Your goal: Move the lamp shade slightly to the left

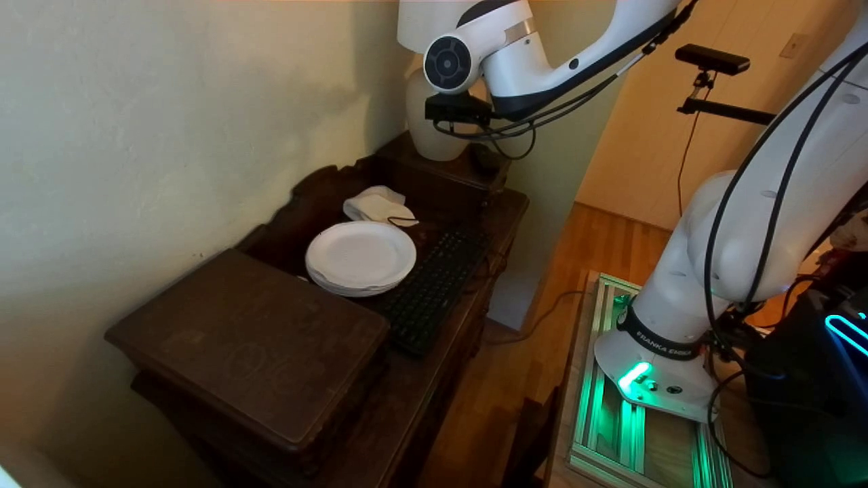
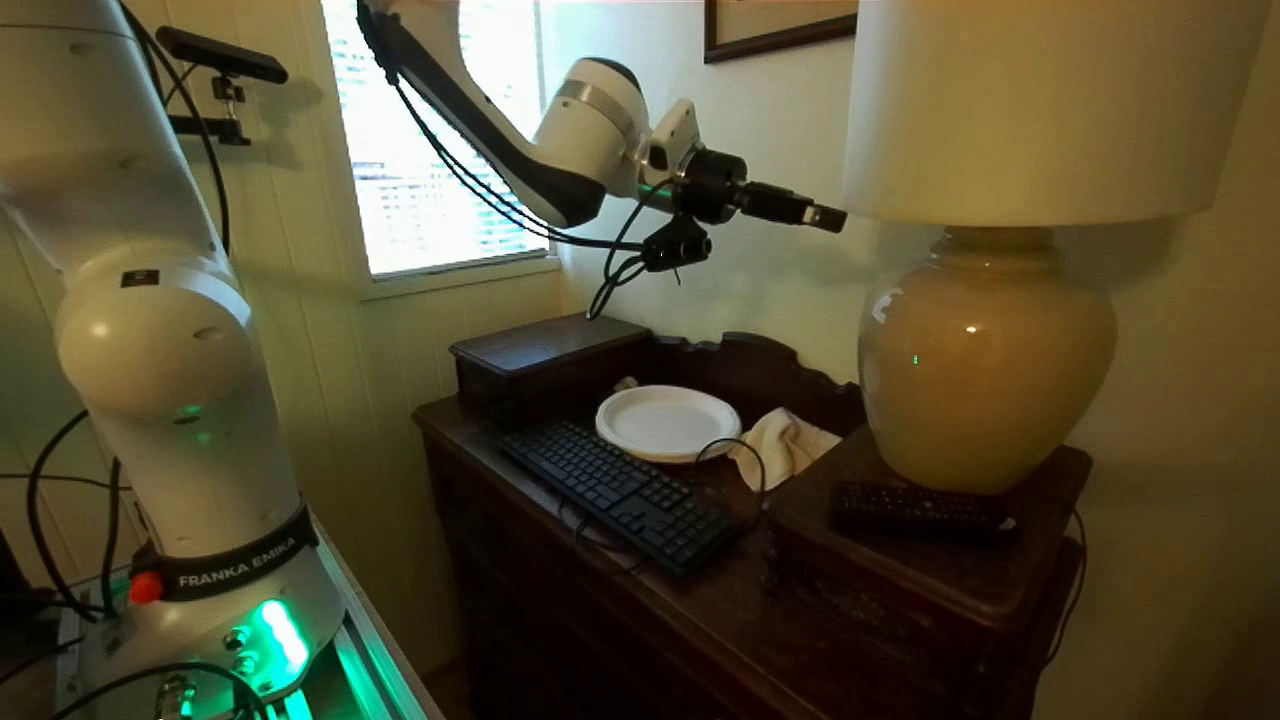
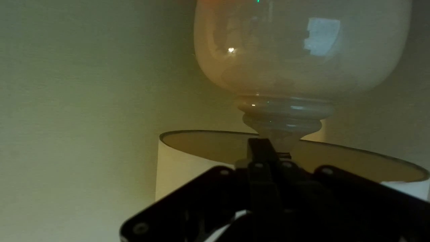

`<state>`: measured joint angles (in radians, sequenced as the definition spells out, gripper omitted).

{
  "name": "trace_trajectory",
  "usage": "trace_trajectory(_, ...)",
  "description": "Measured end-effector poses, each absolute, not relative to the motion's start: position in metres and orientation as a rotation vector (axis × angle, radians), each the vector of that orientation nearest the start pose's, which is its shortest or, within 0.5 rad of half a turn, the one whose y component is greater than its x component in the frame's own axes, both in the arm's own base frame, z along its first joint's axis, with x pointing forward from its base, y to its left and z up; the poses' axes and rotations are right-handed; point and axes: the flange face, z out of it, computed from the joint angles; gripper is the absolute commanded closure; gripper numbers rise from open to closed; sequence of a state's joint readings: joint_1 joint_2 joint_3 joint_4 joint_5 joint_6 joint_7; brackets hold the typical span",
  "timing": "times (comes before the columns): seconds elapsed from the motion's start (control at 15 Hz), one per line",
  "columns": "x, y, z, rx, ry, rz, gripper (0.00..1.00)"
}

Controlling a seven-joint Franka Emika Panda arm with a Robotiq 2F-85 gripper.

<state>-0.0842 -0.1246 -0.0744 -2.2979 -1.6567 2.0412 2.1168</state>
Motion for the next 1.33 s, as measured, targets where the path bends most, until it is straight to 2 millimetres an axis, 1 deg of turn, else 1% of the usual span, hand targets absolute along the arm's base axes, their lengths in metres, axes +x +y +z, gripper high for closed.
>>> trace_trajectory(0.53,0.498,-0.136,0.439,1.587,-1.161,1.294,1.0)
trace_trajectory(1.33,0.5,-0.123,0.447,1.581,-1.178,1.357,1.0)
